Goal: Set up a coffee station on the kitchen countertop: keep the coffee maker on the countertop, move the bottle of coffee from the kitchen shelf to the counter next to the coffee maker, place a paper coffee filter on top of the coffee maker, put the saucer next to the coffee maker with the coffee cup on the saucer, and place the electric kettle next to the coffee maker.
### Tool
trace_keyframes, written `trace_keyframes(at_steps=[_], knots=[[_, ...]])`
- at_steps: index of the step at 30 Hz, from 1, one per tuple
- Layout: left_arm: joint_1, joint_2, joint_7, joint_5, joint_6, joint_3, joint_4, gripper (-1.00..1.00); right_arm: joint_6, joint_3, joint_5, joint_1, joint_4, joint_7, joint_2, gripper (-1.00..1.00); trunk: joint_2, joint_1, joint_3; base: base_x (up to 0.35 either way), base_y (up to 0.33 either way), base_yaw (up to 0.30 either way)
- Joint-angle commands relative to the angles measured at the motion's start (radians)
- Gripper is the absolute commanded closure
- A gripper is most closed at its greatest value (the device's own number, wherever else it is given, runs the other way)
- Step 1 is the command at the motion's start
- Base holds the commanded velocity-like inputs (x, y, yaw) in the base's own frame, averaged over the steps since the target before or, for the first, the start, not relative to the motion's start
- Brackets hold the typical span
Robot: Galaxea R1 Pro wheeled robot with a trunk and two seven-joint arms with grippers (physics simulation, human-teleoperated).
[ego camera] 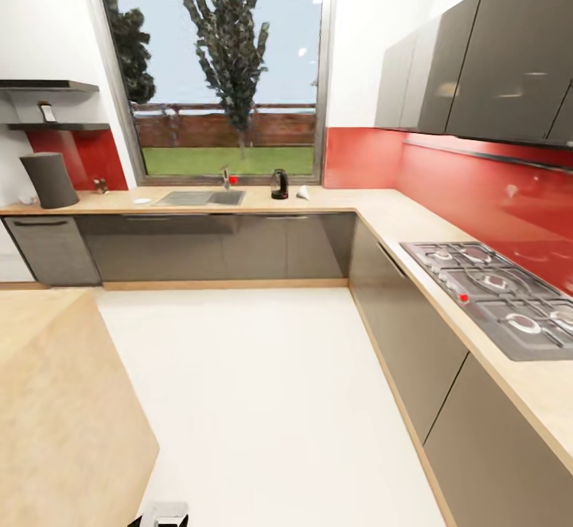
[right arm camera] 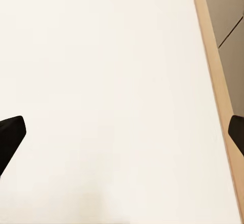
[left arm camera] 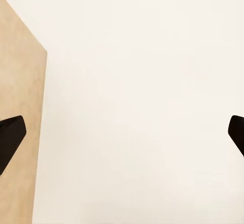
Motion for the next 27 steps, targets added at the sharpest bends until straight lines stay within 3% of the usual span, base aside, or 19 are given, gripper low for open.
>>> trace_keyframes(at_steps=[1,27], knots=[[-0.001,0.000,-0.001,0.001,-0.003,0.000,0.001,-1.00,-0.003,0.000,0.001,-0.001,0.000,0.000,0.000,-1.00,-0.002,0.001,-0.002,0.335,0.000,0.000],[-0.001,0.000,-0.001,0.000,-0.003,-0.002,0.001,-1.00,-0.003,0.000,0.004,-0.001,-0.001,0.000,-0.001,-1.00,-0.002,0.001,-0.002,0.335,0.000,0.000]])
